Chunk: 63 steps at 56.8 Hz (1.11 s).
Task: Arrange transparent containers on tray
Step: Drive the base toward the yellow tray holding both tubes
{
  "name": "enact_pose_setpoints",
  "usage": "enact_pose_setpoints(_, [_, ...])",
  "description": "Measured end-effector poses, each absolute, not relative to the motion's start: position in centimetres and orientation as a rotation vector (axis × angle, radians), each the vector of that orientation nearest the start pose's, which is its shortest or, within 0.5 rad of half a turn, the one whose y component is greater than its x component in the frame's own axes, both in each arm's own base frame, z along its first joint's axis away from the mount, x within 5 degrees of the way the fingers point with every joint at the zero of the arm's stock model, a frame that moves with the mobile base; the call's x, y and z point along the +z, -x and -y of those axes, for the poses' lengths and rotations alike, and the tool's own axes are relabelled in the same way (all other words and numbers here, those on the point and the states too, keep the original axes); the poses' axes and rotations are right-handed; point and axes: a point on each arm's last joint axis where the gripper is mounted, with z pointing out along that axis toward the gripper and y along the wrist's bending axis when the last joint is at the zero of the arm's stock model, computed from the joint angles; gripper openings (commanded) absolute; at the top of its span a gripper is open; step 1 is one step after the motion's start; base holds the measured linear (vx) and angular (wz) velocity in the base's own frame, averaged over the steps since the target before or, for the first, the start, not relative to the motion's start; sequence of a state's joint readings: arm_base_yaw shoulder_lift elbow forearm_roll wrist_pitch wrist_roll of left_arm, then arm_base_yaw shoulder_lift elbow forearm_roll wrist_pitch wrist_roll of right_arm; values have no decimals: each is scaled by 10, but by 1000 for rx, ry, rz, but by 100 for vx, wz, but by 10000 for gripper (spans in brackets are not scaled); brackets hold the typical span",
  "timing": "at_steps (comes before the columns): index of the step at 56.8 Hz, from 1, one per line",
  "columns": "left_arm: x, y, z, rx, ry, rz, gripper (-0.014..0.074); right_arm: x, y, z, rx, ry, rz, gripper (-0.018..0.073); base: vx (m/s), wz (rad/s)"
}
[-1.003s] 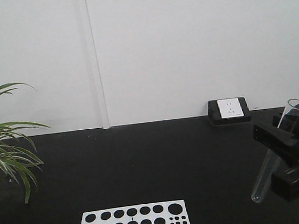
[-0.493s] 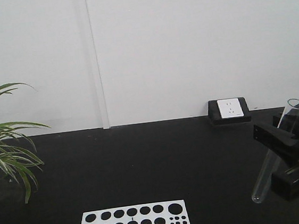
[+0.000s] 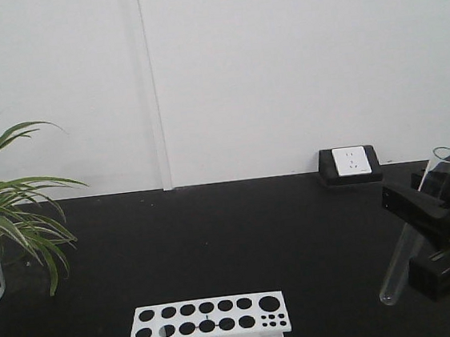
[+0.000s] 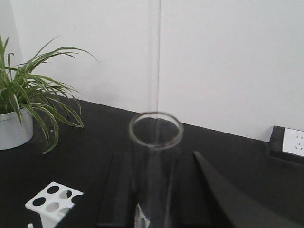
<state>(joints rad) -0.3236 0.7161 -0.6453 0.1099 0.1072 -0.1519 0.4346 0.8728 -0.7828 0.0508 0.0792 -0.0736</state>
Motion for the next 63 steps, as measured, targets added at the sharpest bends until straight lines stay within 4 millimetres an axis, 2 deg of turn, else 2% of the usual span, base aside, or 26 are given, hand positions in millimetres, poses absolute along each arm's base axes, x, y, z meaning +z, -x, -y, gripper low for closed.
enact_pose_setpoints(63, [355,-146,48,-267,-225,-1659,150,378,-172,-80,316,380,-1618,19,-24,9])
